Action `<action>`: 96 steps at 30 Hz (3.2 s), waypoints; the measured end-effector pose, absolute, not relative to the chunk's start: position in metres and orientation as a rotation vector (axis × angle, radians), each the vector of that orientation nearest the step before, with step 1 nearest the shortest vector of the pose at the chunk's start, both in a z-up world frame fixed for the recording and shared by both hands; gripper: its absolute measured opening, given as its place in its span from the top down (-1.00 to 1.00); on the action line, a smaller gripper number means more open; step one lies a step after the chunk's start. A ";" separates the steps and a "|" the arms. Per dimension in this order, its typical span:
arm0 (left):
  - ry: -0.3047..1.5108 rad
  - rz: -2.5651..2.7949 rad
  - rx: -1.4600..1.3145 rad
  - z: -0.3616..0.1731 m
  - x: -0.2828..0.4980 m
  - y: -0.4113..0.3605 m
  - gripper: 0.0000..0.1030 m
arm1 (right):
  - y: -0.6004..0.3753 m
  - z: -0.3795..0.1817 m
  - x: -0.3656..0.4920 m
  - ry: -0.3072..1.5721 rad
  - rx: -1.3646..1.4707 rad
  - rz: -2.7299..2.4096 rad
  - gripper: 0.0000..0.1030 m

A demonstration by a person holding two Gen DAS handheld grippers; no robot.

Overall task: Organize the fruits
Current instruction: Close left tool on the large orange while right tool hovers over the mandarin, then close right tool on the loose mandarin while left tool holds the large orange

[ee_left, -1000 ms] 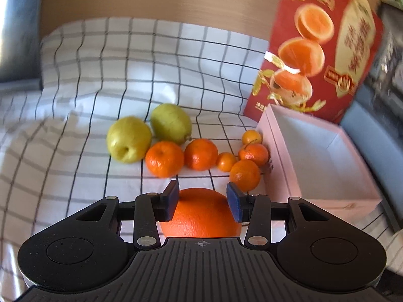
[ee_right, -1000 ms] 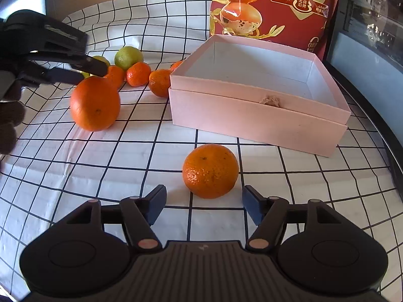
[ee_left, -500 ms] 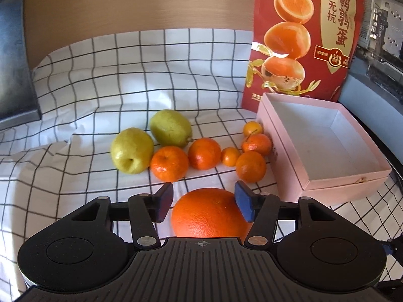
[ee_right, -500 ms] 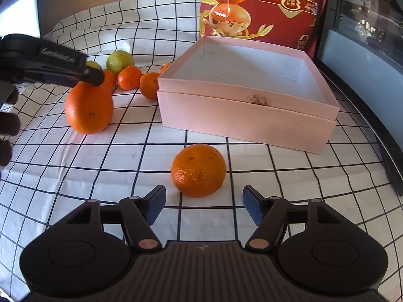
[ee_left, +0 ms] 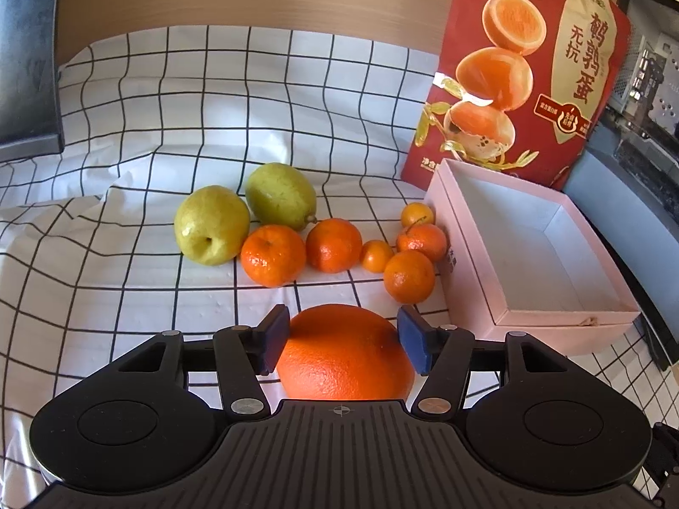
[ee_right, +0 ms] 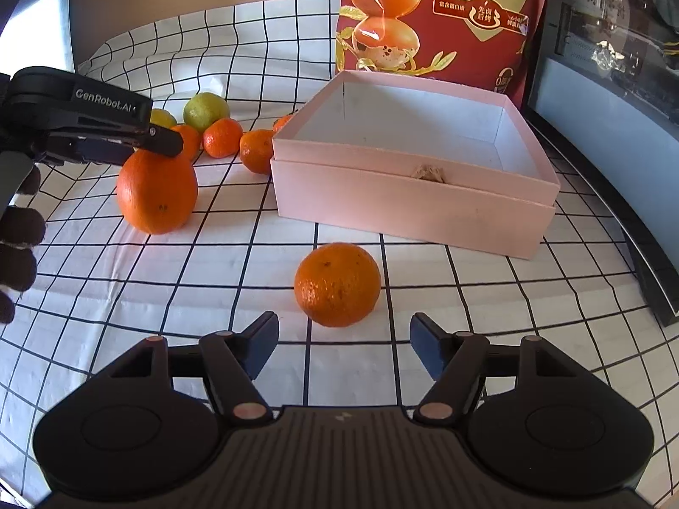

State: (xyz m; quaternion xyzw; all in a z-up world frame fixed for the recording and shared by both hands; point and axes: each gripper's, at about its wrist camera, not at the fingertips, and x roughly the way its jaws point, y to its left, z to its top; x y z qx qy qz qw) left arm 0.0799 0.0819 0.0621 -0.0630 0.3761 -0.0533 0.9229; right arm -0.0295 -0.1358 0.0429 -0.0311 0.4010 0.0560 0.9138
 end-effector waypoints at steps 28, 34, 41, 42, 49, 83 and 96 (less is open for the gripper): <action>0.800 -0.093 -0.290 0.057 0.080 0.086 -0.32 | -0.132 0.037 -0.019 0.831 -0.088 0.148 -0.39; 0.874 -0.072 -0.348 0.058 0.098 0.091 -0.38 | -0.131 0.041 -0.019 0.802 -0.111 0.150 -0.40; 0.960 -0.136 -0.381 0.047 0.102 0.083 -0.51 | -0.140 0.042 -0.017 0.800 -0.082 0.135 -0.40; 0.952 -0.136 -0.381 0.047 0.102 0.083 -0.51 | -0.141 0.042 -0.017 0.799 -0.078 0.134 -0.40; 0.876 -0.175 -0.332 0.041 0.105 0.080 -0.50 | -0.143 0.043 -0.020 0.793 -0.082 0.132 -0.40; 0.992 -0.306 -0.130 0.063 0.039 0.088 -0.43 | -0.139 0.049 -0.009 0.763 -0.103 0.133 -0.43; 0.999 -0.323 -0.135 0.061 0.040 0.089 -0.49 | -0.146 0.047 -0.005 0.774 -0.070 0.145 -0.49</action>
